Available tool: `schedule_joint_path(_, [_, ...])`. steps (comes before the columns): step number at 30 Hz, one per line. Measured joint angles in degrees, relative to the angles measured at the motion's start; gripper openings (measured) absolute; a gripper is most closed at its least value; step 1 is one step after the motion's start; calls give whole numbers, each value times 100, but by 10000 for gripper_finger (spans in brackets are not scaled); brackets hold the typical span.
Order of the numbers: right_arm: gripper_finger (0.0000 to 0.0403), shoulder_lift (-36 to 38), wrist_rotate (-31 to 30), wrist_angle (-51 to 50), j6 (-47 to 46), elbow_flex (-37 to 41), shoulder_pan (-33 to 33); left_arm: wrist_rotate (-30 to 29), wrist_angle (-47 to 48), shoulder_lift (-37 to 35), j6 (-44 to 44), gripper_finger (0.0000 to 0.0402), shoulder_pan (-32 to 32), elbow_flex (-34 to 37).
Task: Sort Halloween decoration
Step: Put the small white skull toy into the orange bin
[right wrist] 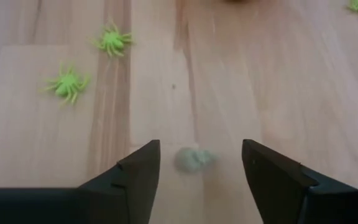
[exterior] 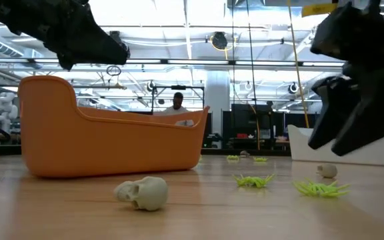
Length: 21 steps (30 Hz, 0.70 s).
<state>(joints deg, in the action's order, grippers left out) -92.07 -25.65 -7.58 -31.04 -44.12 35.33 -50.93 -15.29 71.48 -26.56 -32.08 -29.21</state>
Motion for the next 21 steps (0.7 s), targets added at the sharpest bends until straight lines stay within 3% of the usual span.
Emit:
schedule_joint_path(9, [213, -12, 194, 707, 108, 452, -42, -68, -53, -4, 30, 102, -20, 0])
schedule_joint_path(17, [203, -219, 464, 1446, 1140, 690, -98, -167, -52, -7, 30, 102, -20, 0])
schedule_joint_path(21, [203, -286, 593, 1511, 1138, 687, -217, -167, -51, -7, 1, 102, -20, 0])
